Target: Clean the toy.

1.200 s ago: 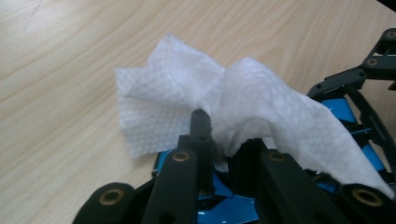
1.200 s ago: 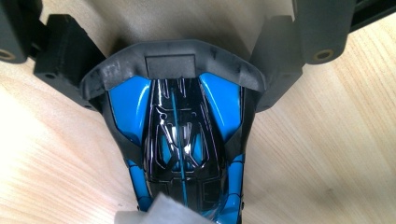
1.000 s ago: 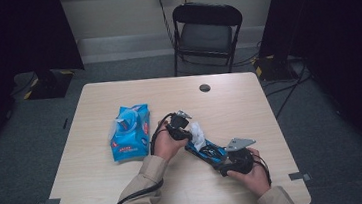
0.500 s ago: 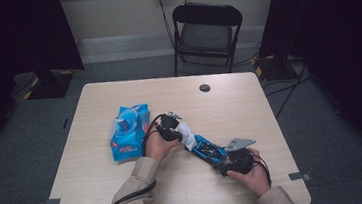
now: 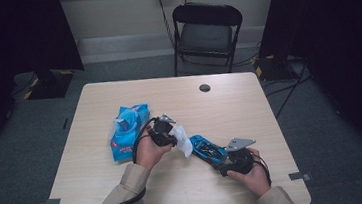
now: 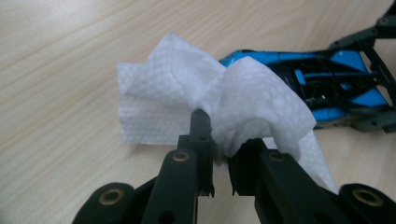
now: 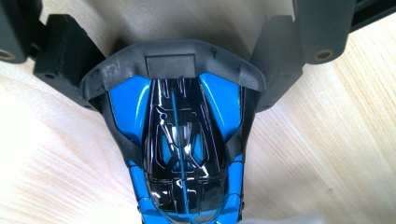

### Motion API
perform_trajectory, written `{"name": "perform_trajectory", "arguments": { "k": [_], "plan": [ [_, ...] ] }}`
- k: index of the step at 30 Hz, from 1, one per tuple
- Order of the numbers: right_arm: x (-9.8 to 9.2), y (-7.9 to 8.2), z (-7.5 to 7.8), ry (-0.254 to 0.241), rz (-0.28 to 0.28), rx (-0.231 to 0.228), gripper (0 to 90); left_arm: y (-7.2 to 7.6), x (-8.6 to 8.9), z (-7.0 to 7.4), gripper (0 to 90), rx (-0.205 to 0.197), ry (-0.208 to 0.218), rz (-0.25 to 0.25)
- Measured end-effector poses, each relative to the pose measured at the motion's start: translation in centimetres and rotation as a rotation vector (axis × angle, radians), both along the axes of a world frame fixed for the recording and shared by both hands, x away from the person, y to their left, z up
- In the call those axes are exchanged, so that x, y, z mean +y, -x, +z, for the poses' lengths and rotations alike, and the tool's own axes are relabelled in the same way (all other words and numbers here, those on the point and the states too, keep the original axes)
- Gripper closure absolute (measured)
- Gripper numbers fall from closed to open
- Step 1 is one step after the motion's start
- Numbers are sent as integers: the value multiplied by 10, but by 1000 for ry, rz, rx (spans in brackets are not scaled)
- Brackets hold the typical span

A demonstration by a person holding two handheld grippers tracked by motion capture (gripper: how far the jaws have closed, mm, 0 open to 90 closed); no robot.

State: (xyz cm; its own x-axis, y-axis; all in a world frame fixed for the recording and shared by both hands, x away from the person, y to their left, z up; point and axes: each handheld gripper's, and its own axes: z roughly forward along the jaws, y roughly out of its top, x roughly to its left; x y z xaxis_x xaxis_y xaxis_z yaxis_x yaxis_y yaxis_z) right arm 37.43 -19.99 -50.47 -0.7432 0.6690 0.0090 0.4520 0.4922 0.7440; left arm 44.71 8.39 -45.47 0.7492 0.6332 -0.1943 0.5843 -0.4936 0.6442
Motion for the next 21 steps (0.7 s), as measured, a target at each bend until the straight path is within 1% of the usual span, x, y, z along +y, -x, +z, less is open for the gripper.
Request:
{"name": "perform_trajectory", "arguments": {
  "k": [1,2,3,6,9,11,12,13,14,16,18,21],
  "plan": [
    [0,0,0,0,0,1,243,3,1,0,816,-3,-4,-2],
    [0,0,0,0,0,0,243,5,2,-1,816,5,-9,-8],
    [0,0,0,0,0,0,242,8,3,-2,816,5,-12,-9],
    [0,0,0,1,-1,0,240,15,6,-6,815,22,-9,-25],
    [0,-1,1,8,2,4,232,20,7,-10,814,26,-16,-34],
    [-1,-1,1,13,2,9,210,22,7,-11,814,22,-24,-36],
    [-2,-2,2,7,4,12,205,24,7,-12,814,22,-19,-34],
    [-3,-2,2,-14,4,16,206,25,8,-13,813,25,-19,-38],
    [-5,-2,4,-25,6,23,203,26,8,-14,813,28,-20,-46],
    [-7,-2,7,-39,6,21,197,27,6,-16,812,32,-19,-46],
    [-8,0,14,-45,5,5,202,28,6,-18,812,36,-18,-49],
    [-8,2,22,-39,11,-20,206,29,4,-20,812,38,-17,-53]
  ]
}}
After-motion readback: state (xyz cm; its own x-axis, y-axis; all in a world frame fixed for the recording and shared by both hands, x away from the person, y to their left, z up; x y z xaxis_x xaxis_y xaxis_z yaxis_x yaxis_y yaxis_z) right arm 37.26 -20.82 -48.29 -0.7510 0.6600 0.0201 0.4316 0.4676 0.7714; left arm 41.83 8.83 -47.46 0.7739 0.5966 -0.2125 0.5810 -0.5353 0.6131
